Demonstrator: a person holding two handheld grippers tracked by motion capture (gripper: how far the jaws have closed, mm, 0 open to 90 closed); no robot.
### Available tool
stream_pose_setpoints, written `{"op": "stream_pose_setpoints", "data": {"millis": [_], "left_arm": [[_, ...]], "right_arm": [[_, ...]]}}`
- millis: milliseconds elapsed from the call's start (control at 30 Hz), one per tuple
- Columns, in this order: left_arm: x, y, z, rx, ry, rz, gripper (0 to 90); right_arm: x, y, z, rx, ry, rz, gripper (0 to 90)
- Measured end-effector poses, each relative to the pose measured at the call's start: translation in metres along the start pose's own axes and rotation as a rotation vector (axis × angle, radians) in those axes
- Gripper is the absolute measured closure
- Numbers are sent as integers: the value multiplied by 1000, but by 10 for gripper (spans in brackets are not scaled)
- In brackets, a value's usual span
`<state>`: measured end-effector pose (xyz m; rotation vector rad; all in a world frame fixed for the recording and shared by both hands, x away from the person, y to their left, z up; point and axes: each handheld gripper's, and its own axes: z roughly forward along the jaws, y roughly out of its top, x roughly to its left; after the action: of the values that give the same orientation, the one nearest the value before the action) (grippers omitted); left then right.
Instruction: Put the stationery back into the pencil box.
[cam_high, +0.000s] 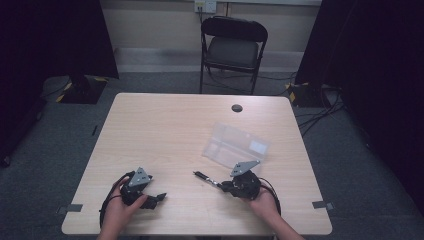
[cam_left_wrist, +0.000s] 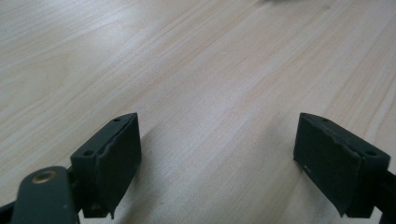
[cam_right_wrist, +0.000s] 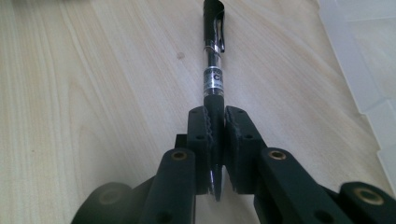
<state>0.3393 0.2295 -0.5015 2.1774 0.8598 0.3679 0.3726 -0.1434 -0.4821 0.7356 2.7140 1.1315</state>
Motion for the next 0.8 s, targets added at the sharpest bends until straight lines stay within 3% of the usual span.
{"op": "stream_pose_setpoints", "data": {"millis": [433, 800], "left_arm": [[0, 0, 0, 0, 0, 0, 149], [0, 0, 0, 0, 0, 0, 149]], "right_arm": [[-8, 4, -21, -44, -7, 19, 811], [-13, 7, -26, -41, -8, 26, 811]]}}
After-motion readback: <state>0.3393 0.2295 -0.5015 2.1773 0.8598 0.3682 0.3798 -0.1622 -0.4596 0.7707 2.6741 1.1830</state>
